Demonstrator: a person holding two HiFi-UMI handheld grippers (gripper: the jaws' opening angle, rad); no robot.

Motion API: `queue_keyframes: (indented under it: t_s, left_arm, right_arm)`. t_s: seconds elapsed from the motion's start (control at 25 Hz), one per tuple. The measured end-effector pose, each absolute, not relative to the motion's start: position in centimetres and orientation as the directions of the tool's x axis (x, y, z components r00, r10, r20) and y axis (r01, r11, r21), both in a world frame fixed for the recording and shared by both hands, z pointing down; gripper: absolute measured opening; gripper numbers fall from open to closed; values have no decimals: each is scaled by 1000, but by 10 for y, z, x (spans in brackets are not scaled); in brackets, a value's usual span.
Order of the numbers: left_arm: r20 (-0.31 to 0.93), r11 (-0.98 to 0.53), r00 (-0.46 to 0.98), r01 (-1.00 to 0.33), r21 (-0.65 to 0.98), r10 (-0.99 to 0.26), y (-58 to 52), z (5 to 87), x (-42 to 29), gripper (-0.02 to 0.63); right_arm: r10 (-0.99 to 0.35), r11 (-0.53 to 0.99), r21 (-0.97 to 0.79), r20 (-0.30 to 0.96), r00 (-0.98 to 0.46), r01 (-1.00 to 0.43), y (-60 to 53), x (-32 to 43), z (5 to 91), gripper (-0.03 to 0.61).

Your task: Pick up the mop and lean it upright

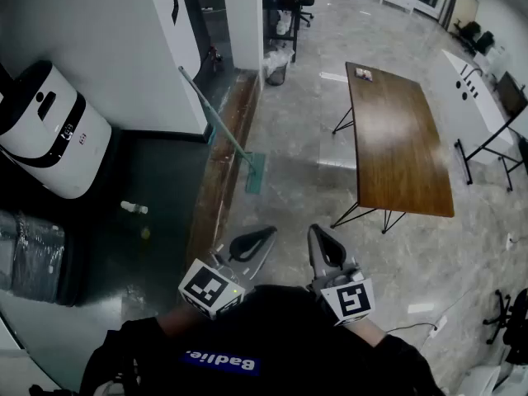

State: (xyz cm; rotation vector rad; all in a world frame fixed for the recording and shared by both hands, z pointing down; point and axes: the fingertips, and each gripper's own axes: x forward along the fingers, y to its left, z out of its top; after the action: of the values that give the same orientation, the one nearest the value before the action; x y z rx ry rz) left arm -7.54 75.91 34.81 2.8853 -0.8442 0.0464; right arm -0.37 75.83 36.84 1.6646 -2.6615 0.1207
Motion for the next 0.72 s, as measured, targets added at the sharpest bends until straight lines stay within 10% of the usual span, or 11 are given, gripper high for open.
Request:
queue_keyframes:
  t_s: [0.72]
  left_arm:
    - [69,-836,843,-538,107,-534,766,356,-70,20]
  right_arm:
    - [-905,421,-82,31,-424,-903,764,6,371,5]
